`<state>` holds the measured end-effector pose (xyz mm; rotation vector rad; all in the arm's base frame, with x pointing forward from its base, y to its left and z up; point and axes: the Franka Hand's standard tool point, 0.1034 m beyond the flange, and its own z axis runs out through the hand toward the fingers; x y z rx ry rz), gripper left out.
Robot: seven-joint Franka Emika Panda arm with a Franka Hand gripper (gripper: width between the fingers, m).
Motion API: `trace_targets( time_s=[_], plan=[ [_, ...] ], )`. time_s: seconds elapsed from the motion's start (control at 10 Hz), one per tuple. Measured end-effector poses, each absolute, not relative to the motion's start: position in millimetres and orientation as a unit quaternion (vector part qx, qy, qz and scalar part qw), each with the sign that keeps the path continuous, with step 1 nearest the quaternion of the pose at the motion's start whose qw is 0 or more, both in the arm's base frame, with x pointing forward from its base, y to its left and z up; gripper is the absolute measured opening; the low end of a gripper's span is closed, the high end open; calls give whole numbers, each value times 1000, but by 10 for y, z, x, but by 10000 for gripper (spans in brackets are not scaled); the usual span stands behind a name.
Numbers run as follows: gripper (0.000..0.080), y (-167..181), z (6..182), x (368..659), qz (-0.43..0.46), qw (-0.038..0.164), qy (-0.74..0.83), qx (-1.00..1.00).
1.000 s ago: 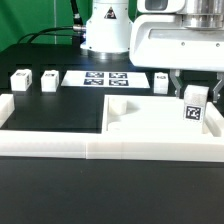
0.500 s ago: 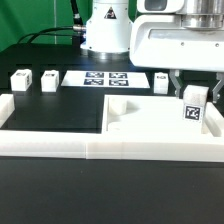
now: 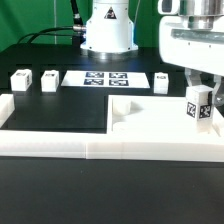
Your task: Assemble square table
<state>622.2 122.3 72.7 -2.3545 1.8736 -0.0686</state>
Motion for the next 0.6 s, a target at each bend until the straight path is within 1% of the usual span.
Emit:
trace_targets(
  time_s=[0.2,0.6],
  plan=[
    [293,1313,730,6241,-13,71,688,-722],
    [293,1285,737,6290,2,80,790,-607]
  ],
)
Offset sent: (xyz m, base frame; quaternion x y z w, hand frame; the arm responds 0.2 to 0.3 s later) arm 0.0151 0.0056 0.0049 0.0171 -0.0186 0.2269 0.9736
